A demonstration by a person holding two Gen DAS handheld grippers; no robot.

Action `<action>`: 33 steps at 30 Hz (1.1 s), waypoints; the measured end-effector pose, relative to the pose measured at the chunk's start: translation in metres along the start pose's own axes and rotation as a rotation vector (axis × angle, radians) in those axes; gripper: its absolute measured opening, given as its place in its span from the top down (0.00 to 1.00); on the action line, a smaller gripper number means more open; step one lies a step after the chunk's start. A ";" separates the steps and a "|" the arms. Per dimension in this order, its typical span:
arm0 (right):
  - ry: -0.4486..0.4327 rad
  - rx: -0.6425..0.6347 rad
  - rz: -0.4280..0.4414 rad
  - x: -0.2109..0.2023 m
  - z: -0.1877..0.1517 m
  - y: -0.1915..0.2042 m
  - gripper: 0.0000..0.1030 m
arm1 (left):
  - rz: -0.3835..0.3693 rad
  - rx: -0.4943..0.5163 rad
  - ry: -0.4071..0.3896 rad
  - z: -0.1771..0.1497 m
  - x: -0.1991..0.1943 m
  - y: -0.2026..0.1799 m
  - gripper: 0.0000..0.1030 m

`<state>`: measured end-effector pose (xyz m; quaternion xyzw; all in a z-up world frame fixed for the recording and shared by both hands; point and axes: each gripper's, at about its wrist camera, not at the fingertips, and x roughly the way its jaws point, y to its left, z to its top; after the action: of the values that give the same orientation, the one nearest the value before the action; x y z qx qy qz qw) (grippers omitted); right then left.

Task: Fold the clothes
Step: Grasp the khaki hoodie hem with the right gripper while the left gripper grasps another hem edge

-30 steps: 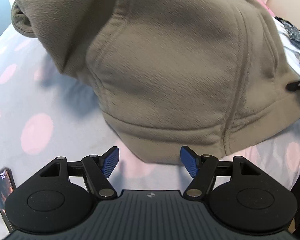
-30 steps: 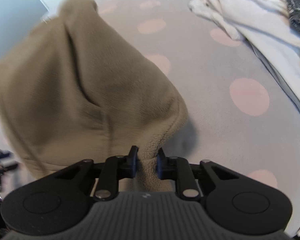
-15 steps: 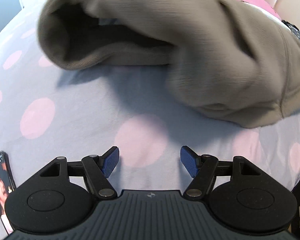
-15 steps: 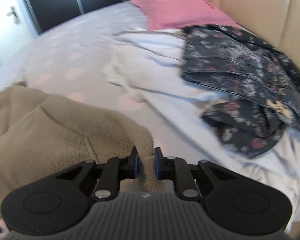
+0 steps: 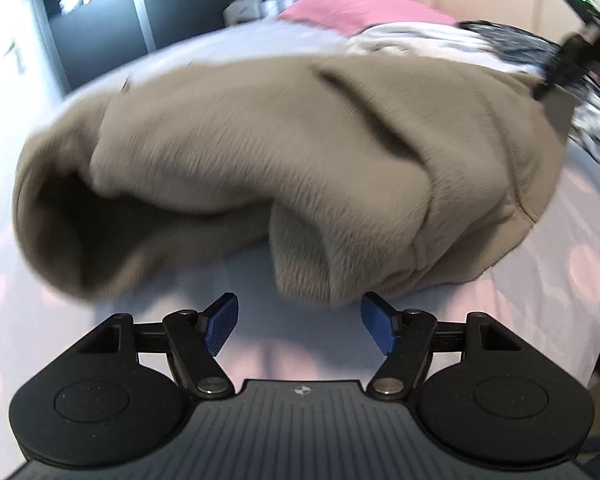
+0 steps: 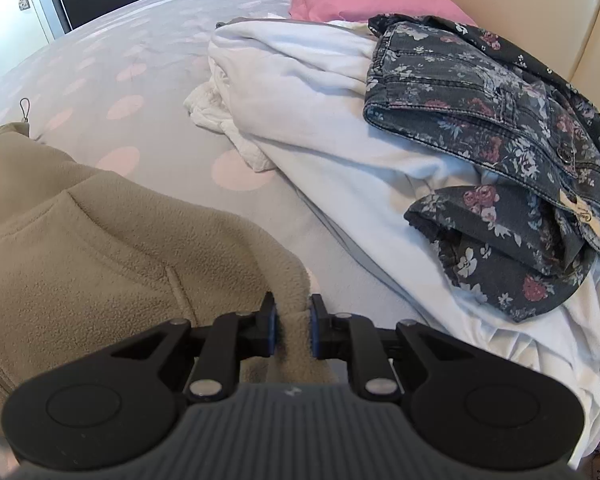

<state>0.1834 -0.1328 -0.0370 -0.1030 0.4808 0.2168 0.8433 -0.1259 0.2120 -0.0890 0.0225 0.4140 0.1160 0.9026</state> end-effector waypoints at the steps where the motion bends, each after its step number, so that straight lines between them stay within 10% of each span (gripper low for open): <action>1: 0.001 0.001 0.001 0.000 0.000 0.000 0.83 | -0.004 0.022 -0.018 0.002 -0.005 -0.003 0.35; 5: 0.007 -0.012 -0.002 0.003 -0.001 0.004 0.83 | -0.040 0.061 -0.069 0.008 -0.010 -0.024 0.36; 12: -0.007 -0.022 0.007 -0.001 -0.006 0.007 0.83 | -0.063 0.039 -0.112 0.014 -0.027 -0.038 0.81; 21: -0.093 -0.071 0.151 -0.067 -0.004 0.026 0.83 | -0.169 -0.200 -0.102 0.044 -0.086 0.004 0.86; 33: 0.086 -0.142 0.346 -0.118 -0.030 0.032 0.83 | -0.297 -0.482 0.215 0.035 -0.130 0.091 0.86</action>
<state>0.0932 -0.1473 0.0500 -0.0872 0.5103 0.3874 0.7629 -0.1990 0.2727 0.0428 -0.2653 0.4665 0.0794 0.8400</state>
